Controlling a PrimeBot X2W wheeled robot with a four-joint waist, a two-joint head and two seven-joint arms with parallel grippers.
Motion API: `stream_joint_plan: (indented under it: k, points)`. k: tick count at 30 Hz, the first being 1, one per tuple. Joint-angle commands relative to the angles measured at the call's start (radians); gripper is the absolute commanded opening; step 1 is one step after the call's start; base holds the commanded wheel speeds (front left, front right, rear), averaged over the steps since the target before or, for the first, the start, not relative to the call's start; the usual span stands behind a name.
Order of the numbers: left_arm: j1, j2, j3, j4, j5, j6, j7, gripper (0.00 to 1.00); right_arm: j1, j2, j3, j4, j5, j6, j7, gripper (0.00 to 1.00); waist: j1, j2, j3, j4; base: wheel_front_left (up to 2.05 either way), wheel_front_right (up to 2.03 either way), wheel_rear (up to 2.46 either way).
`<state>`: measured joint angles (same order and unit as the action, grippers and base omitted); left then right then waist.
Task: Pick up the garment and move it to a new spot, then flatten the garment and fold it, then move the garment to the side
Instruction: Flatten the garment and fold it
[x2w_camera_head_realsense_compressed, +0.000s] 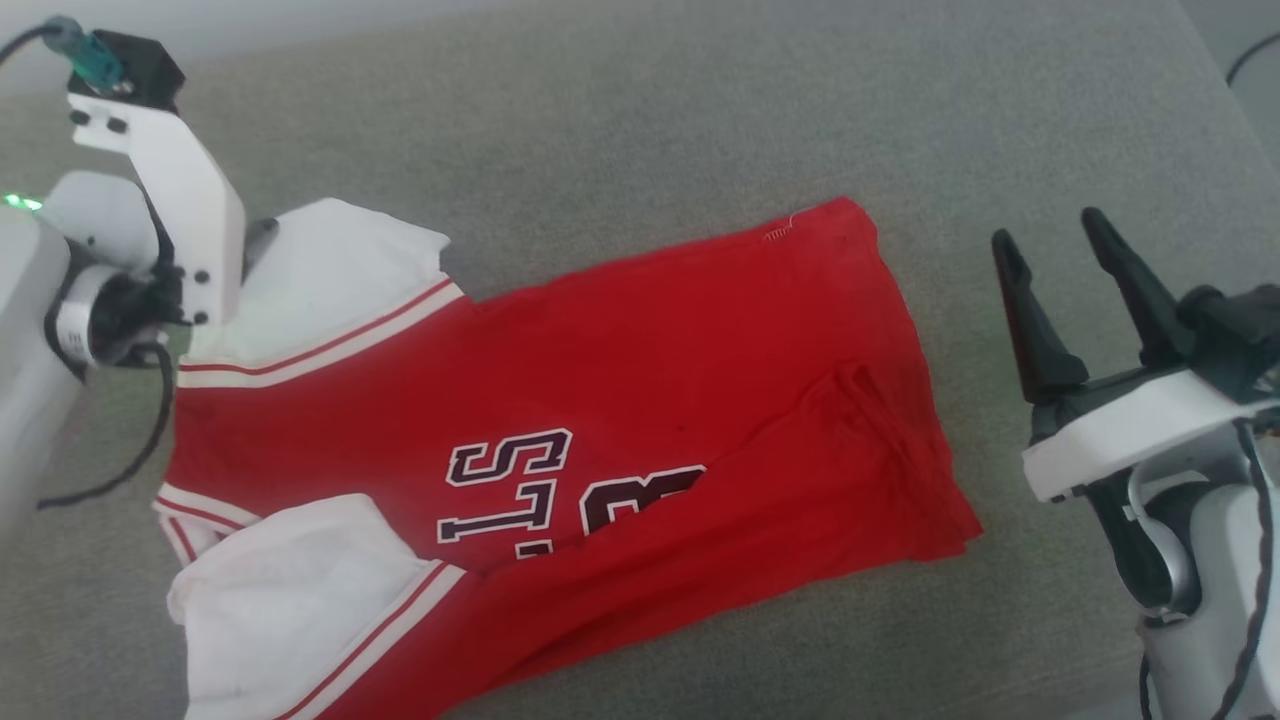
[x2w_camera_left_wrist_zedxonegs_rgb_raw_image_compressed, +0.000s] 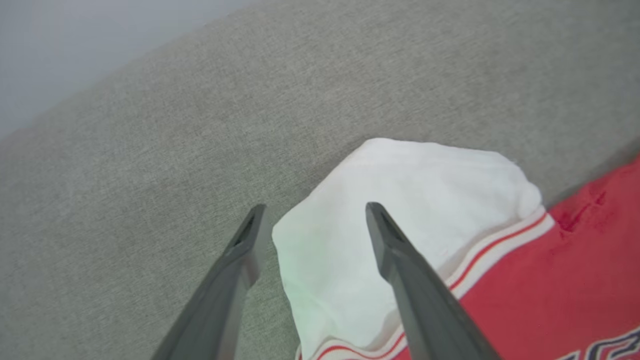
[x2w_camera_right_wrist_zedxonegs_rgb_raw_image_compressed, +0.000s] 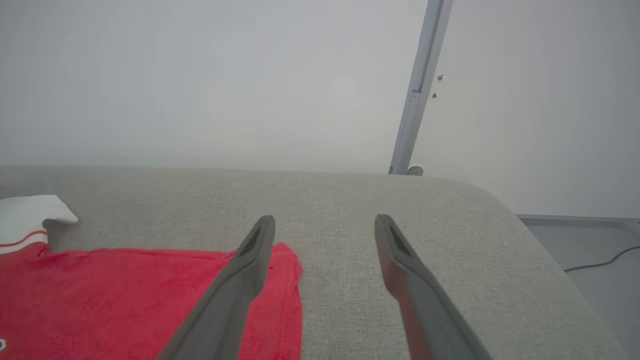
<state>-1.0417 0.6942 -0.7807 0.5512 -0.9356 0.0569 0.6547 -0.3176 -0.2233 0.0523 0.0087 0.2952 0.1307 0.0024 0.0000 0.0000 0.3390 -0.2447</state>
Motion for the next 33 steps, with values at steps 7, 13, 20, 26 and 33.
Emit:
stream_joint_plan:
  k: [7,13,20,26,33]
  points:
    - [-0.080,-0.064,-0.028,0.203,-0.001,-0.045,0.060,1.00,-0.037,-0.011,0.031,0.027,0.020,0.000,0.019,1.00,0.0000,0.0000,0.047,-0.018,0.00,0.00,0.00]
    - [-0.092,-0.111,-0.041,0.338,-0.006,-0.053,0.078,0.31,-0.069,-0.029,0.074,0.044,0.050,0.000,0.078,1.00,0.0000,0.0000,0.067,-0.026,0.00,0.00,0.00]
    - [-0.105,-0.162,-0.045,0.446,-0.020,-0.088,0.065,0.00,-0.185,-0.082,0.167,0.097,0.139,0.000,0.235,1.00,0.0000,0.0000,0.069,-0.019,0.00,0.00,0.00]
    - [-0.145,-0.208,-0.054,0.489,-0.012,-0.118,0.038,0.00,-0.342,-0.134,0.248,0.209,0.229,0.000,0.409,1.00,0.0000,0.0000,0.065,0.017,0.00,0.00,0.00]
    - [-0.194,-0.249,-0.066,0.525,-0.002,-0.144,0.003,0.00,-0.501,-0.147,0.350,0.405,0.309,0.000,0.597,1.00,0.0000,0.0000,0.074,0.057,0.00,0.00,0.00]
